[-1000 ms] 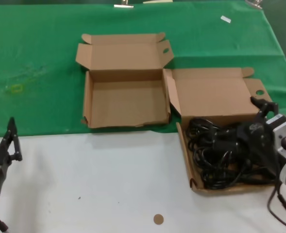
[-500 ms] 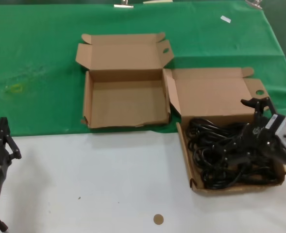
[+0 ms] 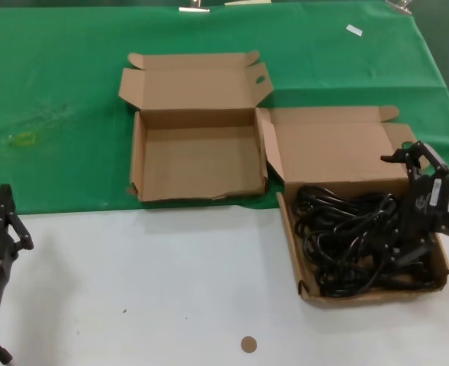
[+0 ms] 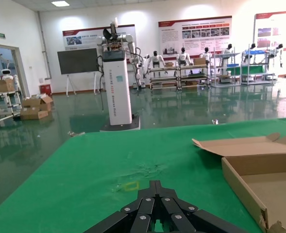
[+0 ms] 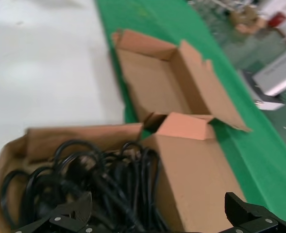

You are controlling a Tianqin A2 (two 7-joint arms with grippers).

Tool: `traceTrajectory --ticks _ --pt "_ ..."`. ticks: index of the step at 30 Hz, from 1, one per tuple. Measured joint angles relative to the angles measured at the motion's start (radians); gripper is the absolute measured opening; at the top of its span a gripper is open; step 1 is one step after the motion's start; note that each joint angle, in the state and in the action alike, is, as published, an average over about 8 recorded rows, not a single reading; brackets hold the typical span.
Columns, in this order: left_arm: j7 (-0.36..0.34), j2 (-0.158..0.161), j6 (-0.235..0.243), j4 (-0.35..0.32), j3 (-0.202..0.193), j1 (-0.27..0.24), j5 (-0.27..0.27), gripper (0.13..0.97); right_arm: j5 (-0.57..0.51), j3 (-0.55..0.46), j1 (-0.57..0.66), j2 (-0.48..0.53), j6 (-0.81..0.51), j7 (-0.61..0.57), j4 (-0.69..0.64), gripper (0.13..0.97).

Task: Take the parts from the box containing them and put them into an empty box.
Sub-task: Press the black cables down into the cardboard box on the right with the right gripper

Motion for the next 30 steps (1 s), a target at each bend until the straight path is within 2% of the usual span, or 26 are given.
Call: traceTrajectory --ticks 7,13,30 --pt "0.000 0.000 0.000 0.000 0.000 0.000 0.000 0.144 -0.055 0.079 0.021 -0.021 -0.205 -0.099 -0.048 0.966" --pt "0.000 0.000 0.000 0.000 0.000 0.000 0.000 0.144 -0.126 0.119 0.053 -0.066 -0.319 -0.150 -0.107 0.966" --pt "0.000 0.000 0.000 0.000 0.000 0.000 0.000 0.144 -0.295 0.172 0.100 -0.206 -0.427 -0.222 -0.235 0.956"
